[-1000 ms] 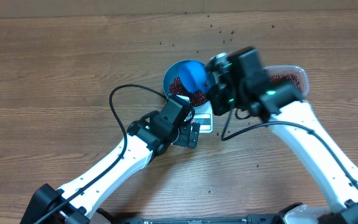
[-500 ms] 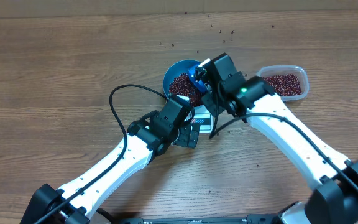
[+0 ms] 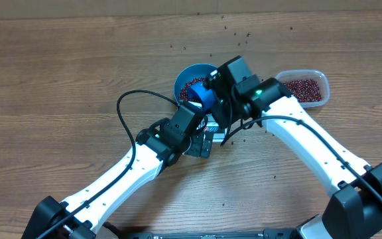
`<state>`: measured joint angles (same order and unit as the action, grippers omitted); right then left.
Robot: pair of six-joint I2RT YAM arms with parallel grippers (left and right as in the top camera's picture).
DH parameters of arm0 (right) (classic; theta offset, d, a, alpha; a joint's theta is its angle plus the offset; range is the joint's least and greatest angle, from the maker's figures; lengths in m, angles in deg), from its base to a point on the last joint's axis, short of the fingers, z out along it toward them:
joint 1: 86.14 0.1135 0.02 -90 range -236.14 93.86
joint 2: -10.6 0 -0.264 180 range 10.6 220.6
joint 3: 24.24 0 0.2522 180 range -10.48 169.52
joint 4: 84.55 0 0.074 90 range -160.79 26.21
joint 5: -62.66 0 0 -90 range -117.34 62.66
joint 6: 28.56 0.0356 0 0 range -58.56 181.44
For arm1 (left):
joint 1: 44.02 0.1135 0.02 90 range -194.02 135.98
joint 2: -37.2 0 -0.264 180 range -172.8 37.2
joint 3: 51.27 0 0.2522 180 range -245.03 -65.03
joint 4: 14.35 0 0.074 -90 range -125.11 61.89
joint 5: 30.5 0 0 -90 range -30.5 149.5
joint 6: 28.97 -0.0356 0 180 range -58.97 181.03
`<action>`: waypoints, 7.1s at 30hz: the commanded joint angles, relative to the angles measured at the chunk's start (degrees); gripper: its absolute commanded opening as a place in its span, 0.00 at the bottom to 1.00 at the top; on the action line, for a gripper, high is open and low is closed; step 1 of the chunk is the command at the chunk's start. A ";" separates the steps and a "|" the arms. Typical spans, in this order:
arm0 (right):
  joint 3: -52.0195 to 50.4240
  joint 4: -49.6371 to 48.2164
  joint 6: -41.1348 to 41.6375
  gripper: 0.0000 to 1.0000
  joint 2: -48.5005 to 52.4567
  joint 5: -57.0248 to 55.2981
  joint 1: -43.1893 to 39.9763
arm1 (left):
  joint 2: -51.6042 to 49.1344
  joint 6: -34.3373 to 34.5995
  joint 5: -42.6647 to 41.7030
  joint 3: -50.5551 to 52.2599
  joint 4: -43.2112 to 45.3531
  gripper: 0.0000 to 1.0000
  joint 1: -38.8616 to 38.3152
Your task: Scoop item into bowl and weigh 150g on scale
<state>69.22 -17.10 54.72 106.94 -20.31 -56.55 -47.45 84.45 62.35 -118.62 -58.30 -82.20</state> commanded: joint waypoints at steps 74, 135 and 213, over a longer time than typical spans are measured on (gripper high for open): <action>17.68 9.40 -0.39 0.04 -5.29 10.23 -10.58 | 0.00 -1.14 0.31 0.28 0.07 1.00 -0.07; 17.88 9.49 -1.22 0.04 -6.71 3.41 -5.88 | 0.00 -1.14 0.31 0.28 0.04 1.00 -0.07; 17.81 10.47 -2.05 0.04 -6.69 -2.89 -4.15 | 0.00 -1.14 0.31 0.28 0.04 0.99 -0.07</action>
<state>85.42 -6.24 52.60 101.30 -23.11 -60.64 -47.45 84.45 62.35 -118.62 -58.30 -82.20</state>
